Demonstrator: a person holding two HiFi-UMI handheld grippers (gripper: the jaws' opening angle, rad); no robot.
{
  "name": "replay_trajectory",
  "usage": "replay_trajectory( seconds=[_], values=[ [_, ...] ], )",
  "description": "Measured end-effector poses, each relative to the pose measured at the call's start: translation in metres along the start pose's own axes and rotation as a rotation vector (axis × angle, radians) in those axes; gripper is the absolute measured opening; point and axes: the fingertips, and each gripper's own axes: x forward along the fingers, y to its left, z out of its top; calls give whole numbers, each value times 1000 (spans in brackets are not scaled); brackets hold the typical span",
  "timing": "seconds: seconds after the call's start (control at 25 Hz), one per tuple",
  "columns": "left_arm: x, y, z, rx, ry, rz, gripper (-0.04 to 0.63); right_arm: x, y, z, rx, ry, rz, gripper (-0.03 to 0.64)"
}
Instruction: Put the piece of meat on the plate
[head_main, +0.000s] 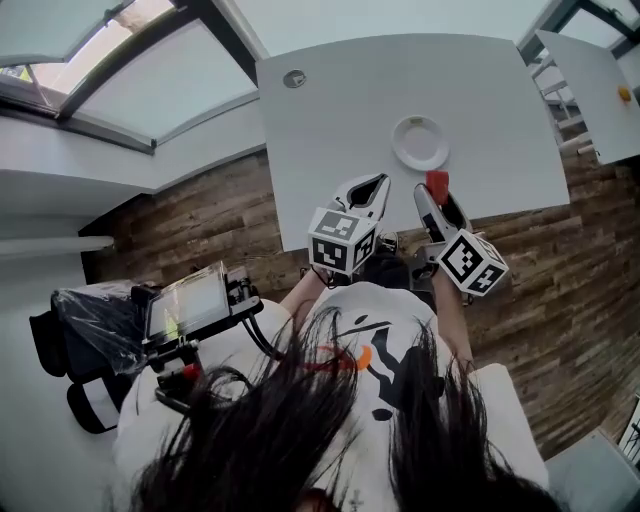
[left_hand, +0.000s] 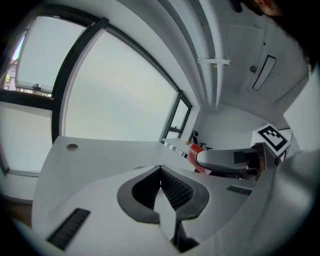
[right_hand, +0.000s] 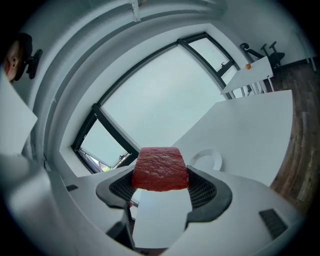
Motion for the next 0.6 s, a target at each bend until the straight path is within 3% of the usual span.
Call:
replay_trajectory(
  seconds=[0.36,0.6],
  values=[
    [56,4,-2,-10,64,43,5,49,-53,14,-48,115,-26,314],
    [80,18,-5,-74,91,87,5,91,-85,13,-140,203,-68,314]
  ],
)
